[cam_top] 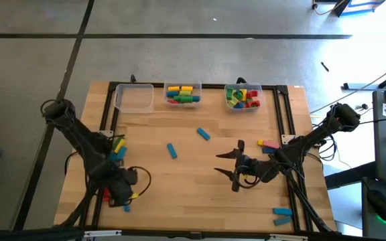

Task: Sort blocks by size
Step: Put the red arch block into the right transparent bin

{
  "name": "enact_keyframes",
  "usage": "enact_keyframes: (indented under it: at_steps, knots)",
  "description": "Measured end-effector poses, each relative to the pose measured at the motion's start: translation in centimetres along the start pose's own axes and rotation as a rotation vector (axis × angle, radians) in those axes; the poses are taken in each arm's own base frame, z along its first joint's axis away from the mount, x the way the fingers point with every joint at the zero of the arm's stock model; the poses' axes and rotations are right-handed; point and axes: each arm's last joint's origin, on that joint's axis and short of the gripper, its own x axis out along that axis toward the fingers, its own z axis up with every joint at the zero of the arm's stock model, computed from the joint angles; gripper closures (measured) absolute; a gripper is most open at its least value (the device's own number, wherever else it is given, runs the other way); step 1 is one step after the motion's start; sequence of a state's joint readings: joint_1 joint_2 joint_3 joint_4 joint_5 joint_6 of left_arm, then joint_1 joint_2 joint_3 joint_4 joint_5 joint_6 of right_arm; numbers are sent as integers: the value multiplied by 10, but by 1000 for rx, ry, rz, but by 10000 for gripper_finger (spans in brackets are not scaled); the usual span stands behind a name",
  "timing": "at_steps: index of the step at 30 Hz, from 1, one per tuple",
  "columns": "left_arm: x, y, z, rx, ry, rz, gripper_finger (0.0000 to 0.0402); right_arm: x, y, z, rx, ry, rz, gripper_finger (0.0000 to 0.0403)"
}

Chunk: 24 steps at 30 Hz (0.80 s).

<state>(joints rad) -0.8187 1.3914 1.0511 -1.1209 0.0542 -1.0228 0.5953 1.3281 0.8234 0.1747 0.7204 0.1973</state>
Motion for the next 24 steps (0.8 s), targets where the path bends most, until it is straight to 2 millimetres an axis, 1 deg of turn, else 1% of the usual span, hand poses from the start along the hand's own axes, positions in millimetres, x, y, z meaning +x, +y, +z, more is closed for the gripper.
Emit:
enact_keyframes:
  at_steps: [4,7,11,17,21,24]
  knots:
    - [17,-5,-17,-44,108,-55,179,0,0,0,-3,0,-1,182]
    - [27,-9,-28,-48,128,-74,179,0,0,0,-17,-1,-1,182]
    - [40,-13,-38,-19,164,-37,179,0,0,0,-18,-2,-3,182]
    - [62,-21,-47,44,217,-12,179,0,0,1,-14,-6,-3,182]
    - [76,-19,-53,21,270,54,179,0,0,1,-14,-6,-3,182]
    - [82,-20,-53,-5,282,76,179,0,0,1,-14,-6,-3,182]
